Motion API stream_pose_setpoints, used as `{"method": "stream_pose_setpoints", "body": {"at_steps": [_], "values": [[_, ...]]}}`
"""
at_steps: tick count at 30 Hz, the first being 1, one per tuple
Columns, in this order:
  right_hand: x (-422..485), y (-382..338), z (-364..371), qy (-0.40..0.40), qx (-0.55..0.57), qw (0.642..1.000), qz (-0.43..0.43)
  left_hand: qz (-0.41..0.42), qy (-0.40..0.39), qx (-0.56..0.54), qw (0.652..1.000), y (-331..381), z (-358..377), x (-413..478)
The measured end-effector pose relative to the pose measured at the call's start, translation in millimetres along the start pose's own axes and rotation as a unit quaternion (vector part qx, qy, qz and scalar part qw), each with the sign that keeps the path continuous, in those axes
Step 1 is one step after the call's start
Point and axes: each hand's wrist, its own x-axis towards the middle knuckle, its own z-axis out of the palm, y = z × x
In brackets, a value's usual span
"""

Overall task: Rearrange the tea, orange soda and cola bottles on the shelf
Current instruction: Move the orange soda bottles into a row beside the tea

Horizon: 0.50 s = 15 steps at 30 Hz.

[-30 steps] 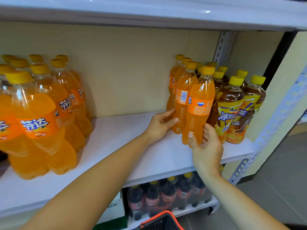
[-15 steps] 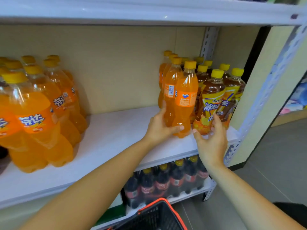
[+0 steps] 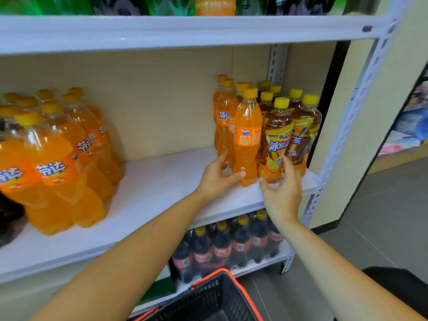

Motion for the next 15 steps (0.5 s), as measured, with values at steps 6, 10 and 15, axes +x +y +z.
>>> {"method": "stream_pose_setpoints", "body": {"at_steps": [6,10,15], "values": [[-22,-26,7,-0.084,-0.015,0.995,-0.052,-0.012,0.064,0.026,0.998,8,-38,-58],[-35,-34,21,-0.287,-0.083,0.946,-0.127,-0.019,0.179,0.062,0.982,0,-77,-117],[-48,-35,44,-0.36,-0.197,0.885,-0.218,-0.03,0.431,0.092,0.897,-22,-129,-181]]}}
